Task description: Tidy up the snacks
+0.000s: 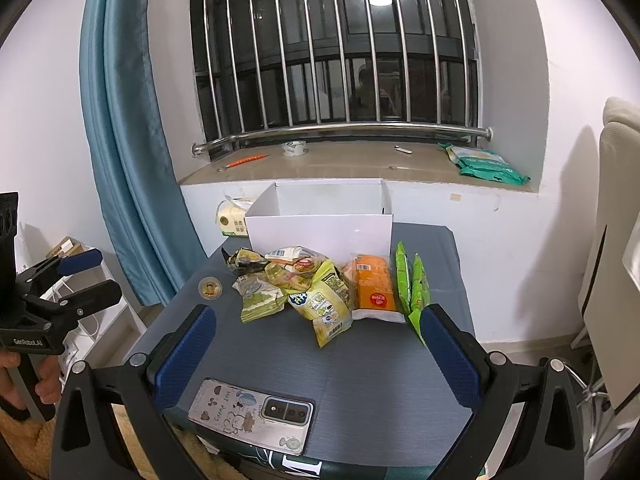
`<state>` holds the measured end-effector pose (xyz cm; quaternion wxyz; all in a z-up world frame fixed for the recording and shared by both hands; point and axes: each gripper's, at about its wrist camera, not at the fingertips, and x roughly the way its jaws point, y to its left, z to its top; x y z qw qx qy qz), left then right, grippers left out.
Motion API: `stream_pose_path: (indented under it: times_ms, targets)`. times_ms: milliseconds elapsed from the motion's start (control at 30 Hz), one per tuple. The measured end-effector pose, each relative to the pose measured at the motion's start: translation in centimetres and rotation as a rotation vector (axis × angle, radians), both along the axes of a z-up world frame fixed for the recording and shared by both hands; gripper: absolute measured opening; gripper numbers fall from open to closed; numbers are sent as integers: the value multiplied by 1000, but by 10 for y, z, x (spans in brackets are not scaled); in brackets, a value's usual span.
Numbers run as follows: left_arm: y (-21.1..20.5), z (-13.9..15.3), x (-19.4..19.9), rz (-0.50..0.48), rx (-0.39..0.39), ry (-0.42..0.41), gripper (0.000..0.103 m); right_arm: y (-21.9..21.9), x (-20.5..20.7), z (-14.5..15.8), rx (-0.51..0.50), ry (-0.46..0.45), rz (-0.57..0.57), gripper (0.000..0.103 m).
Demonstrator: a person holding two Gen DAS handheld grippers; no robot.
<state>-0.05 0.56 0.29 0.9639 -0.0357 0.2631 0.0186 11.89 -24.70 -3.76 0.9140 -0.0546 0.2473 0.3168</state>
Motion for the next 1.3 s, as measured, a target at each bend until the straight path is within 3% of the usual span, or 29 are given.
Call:
stream_pose_path:
  times_ms: [1300]
  targets:
    - [-3, -2, 1, -10, -8, 18, 103, -2, -3, -2, -4, 9, 10, 103]
